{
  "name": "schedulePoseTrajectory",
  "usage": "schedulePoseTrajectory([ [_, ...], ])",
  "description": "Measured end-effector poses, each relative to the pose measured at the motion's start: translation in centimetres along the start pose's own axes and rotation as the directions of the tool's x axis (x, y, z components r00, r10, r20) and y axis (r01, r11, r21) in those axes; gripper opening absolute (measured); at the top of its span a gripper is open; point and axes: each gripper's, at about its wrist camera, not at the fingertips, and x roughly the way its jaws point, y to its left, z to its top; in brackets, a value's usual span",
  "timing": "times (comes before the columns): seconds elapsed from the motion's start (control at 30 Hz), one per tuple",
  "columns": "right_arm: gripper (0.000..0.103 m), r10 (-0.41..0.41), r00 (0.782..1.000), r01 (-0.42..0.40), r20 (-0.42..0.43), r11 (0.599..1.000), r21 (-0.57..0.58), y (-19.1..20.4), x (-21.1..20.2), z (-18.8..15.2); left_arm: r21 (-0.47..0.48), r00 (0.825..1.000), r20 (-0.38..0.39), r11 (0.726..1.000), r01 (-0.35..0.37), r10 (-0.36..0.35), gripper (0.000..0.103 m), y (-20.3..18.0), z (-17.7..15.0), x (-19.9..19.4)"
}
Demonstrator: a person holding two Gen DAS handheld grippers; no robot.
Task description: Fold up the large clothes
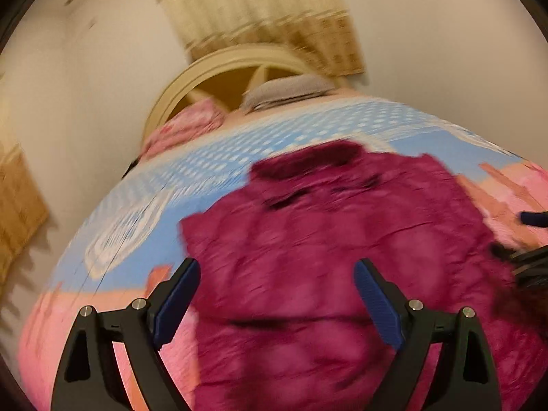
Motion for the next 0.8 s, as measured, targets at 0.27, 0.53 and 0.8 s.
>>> schedulePoseTrajectory([
  [0.27, 0.099, 0.260, 0.966, -0.259, -0.004, 0.965, 0.048, 3.8, -2.5, 3.5, -0.246, 0.990, -0.126, 0.964, -0.098, 0.068, 0.091, 9.7, -3.1, 3.1],
  [0.53, 0.034, 0.398, 0.901, -0.383, -0.174, 0.917, 0.114, 7.9, 4.1, 2.9, -0.336, 0.985, -0.161, 0.934, -0.117, 0.065, 0.091, 13.2, -4.9, 3.9],
  [0.8, 0.021, 0.341, 0.924, -0.337, -0.174, 0.940, 0.055, 6.4, 2.0, 1.2, -0.388, 0.987, -0.162, 0.921, -0.045, -0.020, 0.091, 12.8, -3.2, 6.2],
])
